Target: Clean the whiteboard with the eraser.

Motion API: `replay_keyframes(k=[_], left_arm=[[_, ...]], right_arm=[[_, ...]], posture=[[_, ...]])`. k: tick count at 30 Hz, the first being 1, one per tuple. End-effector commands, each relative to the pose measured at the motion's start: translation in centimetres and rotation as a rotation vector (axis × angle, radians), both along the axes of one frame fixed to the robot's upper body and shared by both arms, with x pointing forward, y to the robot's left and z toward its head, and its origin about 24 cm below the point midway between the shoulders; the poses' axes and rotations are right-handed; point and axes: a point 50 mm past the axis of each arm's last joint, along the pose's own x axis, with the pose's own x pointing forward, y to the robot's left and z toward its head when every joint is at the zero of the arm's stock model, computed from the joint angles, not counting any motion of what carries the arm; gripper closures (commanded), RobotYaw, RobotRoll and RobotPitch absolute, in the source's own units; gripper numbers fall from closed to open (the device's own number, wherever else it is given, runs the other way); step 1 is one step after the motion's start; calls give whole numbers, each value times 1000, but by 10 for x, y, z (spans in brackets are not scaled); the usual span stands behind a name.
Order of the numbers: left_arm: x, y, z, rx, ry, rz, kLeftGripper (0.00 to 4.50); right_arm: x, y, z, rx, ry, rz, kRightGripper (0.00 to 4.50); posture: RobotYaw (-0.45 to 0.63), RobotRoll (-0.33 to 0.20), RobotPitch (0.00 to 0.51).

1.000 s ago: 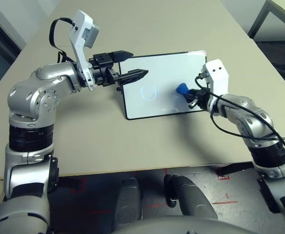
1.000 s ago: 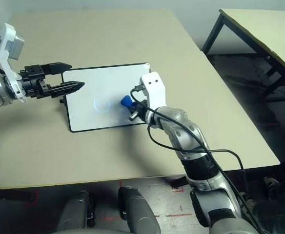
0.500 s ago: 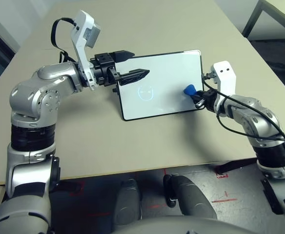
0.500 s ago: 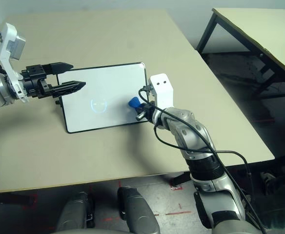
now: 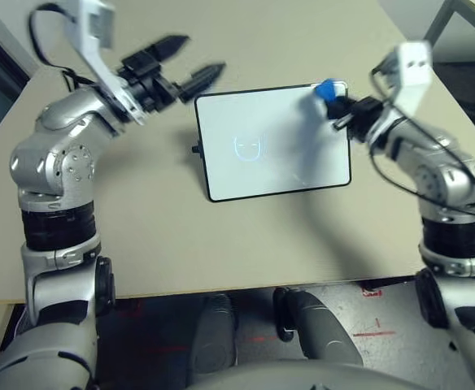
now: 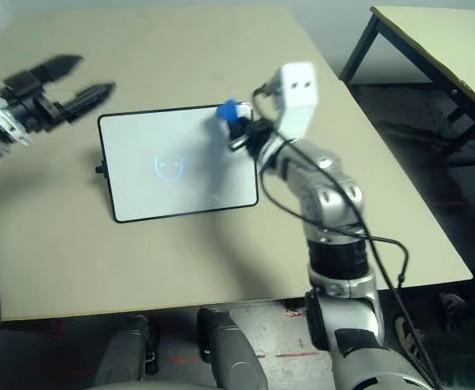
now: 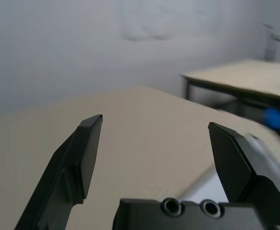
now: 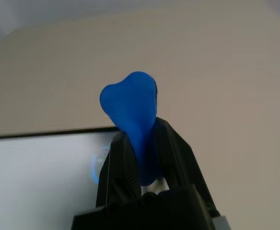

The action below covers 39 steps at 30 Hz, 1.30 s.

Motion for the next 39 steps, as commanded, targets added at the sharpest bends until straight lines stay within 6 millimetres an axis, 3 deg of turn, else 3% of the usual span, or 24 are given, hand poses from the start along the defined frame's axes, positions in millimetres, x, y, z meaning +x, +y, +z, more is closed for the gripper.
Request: replay_keyframes(k=[1, 4, 11, 18, 29, 33, 36, 39], left_arm=[[-4, 46, -12, -22, -41, 262, 0], [-8, 75, -44, -38, 34, 384, 0], [-14, 86, -101, -64, 173, 434, 0], [-11, 73, -109, -83, 200, 397, 0], [-6, 68, -105, -84, 198, 378, 0], [-7, 70, -103, -81, 177, 397, 0], [-7, 77, -103, -82, 151, 447, 0], [-9, 86, -111, -91, 133, 511, 0]], right_arm=[[4, -38, -34, 10, 216, -169, 3874], [-2, -51, -70, 46, 434, -211, 3874], [-7, -38, -99, 77, 585, -172, 3874], [-7, -31, -107, 96, 625, -162, 3875], [-9, -37, -92, 148, 566, -157, 179], [-7, -47, -73, 147, 436, -178, 33], [2, -59, -56, 112, 203, -191, 33], [13, -69, -60, 94, -6, -185, 33]], posture=[[-39, 0, 133], [-36, 0, 132], [-38, 0, 135], [-32, 0, 135], [-45, 0, 123], [-54, 0, 121], [-64, 0, 121], [-69, 0, 123]])
